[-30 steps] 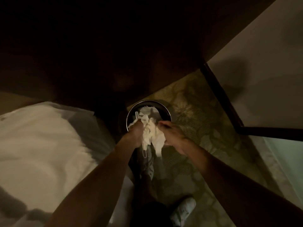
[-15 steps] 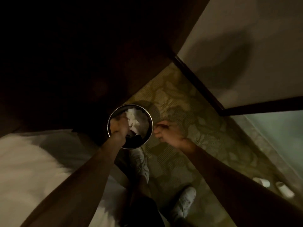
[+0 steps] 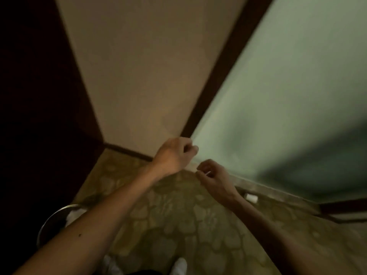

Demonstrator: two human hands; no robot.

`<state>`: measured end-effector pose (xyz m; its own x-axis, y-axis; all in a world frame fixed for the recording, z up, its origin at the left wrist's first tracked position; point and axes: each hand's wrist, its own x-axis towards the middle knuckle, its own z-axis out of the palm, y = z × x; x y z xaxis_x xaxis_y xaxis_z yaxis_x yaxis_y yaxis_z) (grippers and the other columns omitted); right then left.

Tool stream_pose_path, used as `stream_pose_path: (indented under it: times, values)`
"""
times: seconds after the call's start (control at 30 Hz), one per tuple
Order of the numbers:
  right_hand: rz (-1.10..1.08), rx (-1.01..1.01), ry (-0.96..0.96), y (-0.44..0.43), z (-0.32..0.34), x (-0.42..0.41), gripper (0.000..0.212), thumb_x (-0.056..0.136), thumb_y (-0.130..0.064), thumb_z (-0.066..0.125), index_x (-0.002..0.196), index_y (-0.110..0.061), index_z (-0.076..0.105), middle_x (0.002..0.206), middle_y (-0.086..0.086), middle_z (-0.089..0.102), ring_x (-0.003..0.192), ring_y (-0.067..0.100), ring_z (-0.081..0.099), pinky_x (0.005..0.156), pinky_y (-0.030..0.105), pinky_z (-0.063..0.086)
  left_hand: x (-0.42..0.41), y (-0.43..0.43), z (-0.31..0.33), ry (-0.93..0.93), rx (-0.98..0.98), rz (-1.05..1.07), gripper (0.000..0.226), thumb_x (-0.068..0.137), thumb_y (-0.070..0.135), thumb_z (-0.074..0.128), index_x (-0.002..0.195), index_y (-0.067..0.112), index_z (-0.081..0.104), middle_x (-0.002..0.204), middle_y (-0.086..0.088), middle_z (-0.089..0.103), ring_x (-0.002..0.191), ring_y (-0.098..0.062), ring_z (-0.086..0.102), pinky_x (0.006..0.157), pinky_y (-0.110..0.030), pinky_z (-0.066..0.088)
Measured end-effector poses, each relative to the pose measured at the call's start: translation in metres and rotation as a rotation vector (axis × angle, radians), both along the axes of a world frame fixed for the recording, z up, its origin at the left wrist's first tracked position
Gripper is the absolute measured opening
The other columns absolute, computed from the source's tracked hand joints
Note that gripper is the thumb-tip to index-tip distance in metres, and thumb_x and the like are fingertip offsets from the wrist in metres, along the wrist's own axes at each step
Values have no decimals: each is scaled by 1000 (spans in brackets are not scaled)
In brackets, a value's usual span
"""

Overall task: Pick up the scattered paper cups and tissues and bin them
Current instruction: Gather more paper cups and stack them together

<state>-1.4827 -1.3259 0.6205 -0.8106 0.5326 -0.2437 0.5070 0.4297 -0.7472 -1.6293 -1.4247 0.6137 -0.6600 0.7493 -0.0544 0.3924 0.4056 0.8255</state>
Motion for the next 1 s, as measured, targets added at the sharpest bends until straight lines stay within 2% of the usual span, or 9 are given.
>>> stream_pose_path:
  times: [0.1,0.2,0.3,0.4,0.53,0.67,0.83,0.93,1.0]
  values:
    - [-90,29,78,56,69,79,4,88,-23,67,91,-23,65,78,2,67,62,5,61,55,23,52,61,66,86,145,-16,-283,40,94,45,55,66,17,52,61,3,56,60,-16,54,56,-33,39]
    - [-140,26,108,91,109,154,6,90,-27,67,95,-26,65,84,-3,68,73,3,65,60,17,51,109,102,154,265,-65,-566,35,96,50,54,68,29,52,64,10,55,56,-4,50,52,-25,36]
    - [-231,-5,139,109,120,219,8,90,-30,67,96,-25,66,89,-6,68,78,1,65,63,15,51,141,121,203,405,-116,-834,33,97,51,52,69,36,46,65,13,51,59,-1,49,56,-22,35]
    - [-369,-121,146,112,107,271,10,89,-31,68,97,-26,67,93,-4,69,83,5,66,67,18,52,161,132,217,404,-140,-1008,28,98,48,54,73,34,52,70,14,56,64,-1,53,63,-22,43]
    - [-600,-265,129,99,67,314,9,88,-28,69,96,-24,69,88,-2,71,77,7,69,64,18,52,182,157,181,218,-227,-1127,18,96,49,56,91,34,65,88,19,66,82,2,63,72,-22,52]
    - [-851,-365,88,79,19,331,8,87,-24,70,94,-21,70,85,1,71,72,5,65,60,17,51,211,205,108,241,-344,-1176,11,96,42,58,96,33,65,94,15,66,87,-1,61,82,-33,54]
    - [-1142,-502,11,55,-23,316,3,88,-29,68,90,-27,67,87,-2,69,79,9,64,62,16,47,240,251,42,212,-377,-1274,15,95,40,60,96,27,67,84,12,66,75,1,60,63,-12,46]
    - [-1257,-581,1,53,-45,296,7,89,-30,68,93,-24,67,90,-1,68,78,9,64,58,11,45,252,275,14,156,-390,-1302,13,93,36,63,92,24,67,74,8,65,65,-3,57,57,-15,42]
    - [-1336,-623,7,59,-56,289,9,88,-30,68,95,-24,66,93,0,68,79,10,64,57,10,45,258,292,-7,119,-432,-1307,13,92,32,66,92,19,68,71,7,64,64,-6,57,60,-23,45]
